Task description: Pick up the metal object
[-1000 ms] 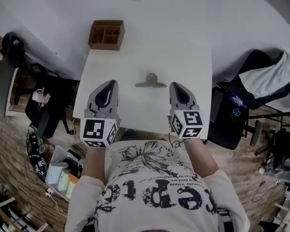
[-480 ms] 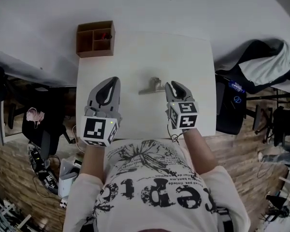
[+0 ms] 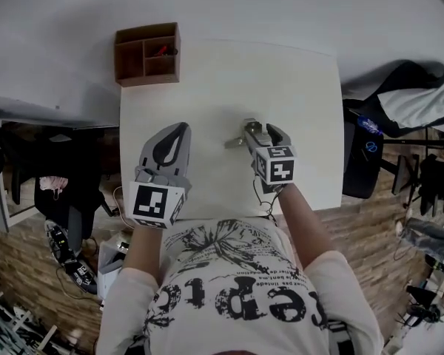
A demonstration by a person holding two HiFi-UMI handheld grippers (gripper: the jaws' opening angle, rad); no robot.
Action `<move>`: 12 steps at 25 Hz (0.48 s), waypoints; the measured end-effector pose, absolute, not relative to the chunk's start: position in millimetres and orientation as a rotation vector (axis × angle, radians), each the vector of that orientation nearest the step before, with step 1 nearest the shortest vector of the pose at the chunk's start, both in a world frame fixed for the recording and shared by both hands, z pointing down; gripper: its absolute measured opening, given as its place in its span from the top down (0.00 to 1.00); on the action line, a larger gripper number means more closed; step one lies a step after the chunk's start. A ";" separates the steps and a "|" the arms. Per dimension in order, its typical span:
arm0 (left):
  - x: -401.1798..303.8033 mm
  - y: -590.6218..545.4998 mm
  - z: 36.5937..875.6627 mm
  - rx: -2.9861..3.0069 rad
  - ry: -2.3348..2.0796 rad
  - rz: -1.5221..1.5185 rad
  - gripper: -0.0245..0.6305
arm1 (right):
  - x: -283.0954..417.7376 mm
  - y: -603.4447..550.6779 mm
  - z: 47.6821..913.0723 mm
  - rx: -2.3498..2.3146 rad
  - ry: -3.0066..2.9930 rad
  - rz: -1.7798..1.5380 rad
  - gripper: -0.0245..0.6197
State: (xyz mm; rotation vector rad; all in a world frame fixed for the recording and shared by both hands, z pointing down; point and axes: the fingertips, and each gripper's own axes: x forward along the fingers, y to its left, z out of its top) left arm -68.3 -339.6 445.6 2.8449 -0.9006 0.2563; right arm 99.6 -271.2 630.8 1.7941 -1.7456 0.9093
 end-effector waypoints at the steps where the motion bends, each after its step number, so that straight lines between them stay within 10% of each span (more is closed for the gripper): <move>1: -69.0 -341.8 450.1 2.838 -0.896 0.266 0.94 | 99.3 -272.8 638.3 1.786 -1.730 0.936 0.55; 12: -85.9 -354.6 492.1 2.750 -0.874 0.365 0.94 | 96.0 -280.8 682.9 1.779 -1.554 1.073 0.50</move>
